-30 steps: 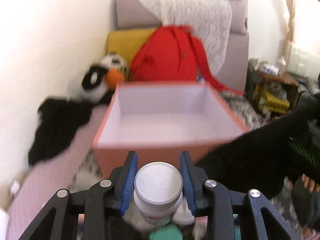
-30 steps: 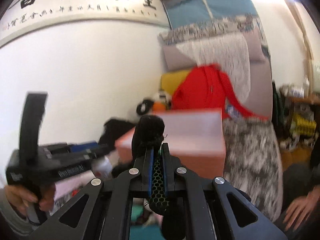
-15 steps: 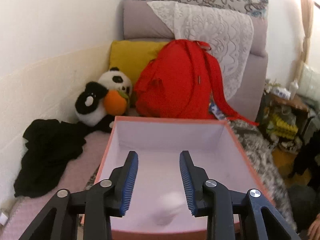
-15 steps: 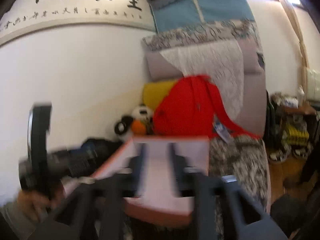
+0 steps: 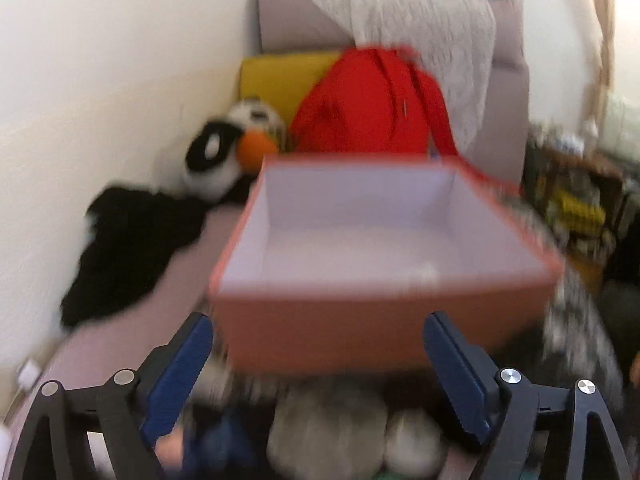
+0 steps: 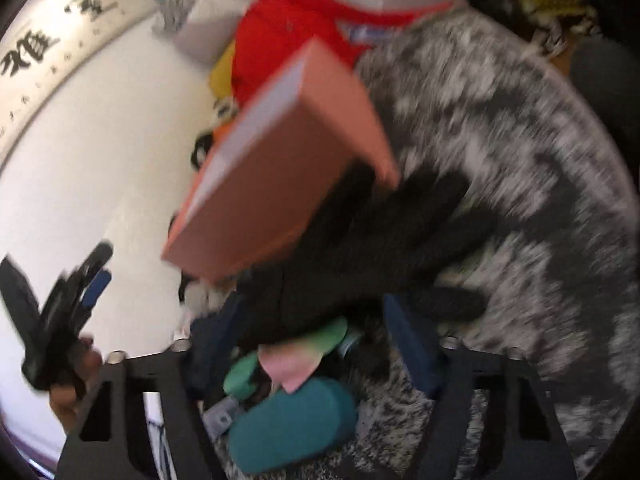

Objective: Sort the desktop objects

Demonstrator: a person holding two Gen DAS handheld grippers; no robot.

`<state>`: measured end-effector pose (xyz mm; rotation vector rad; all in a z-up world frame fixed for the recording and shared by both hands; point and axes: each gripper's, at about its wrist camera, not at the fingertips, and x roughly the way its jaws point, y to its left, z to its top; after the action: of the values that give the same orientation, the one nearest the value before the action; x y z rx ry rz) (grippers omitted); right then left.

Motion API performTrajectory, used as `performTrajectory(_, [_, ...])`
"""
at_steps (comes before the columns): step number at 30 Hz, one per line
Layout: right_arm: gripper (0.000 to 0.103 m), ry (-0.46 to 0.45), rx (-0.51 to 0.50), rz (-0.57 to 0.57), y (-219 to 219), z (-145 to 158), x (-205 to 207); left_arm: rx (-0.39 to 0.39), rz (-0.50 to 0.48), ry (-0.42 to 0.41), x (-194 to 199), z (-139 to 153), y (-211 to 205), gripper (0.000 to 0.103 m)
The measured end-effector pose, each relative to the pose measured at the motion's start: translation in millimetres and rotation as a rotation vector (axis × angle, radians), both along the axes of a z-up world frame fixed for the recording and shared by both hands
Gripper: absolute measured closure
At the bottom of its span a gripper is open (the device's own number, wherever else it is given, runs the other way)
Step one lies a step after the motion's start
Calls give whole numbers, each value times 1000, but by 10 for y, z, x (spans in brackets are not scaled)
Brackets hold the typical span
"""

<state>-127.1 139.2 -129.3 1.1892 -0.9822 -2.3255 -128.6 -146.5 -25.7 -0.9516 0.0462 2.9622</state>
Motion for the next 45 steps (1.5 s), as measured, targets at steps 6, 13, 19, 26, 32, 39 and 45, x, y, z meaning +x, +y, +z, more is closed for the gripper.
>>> performTrajectory(6, [51, -141, -97, 10, -174, -395, -444, 19, 40, -159, 402, -489, -142, 14])
performTrajectory(13, [99, 99, 153, -97, -196, -95, 50, 17, 21, -229, 792, -884, -309, 14])
performTrajectory(19, [99, 284, 270, -99, -222, 458, 498, -14, -122, -194, 938, -893, -78, 14])
performTrajectory(26, [99, 296, 299, -53, -348, 508, 708, -54, -253, -191, 854, -916, 195, 14])
performTrajectory(32, [98, 310, 286, -80, -212, 455, 735, -17, -326, -236, 647, -1109, 86, 53])
performTrajectory(39, [98, 329, 263, -118, -43, 488, 702, -130, -369, -237, 756, -974, 248, 74])
performTrajectory(45, [98, 387, 261, -124, -15, 613, 789, -86, -370, -170, 939, -460, 308, 77])
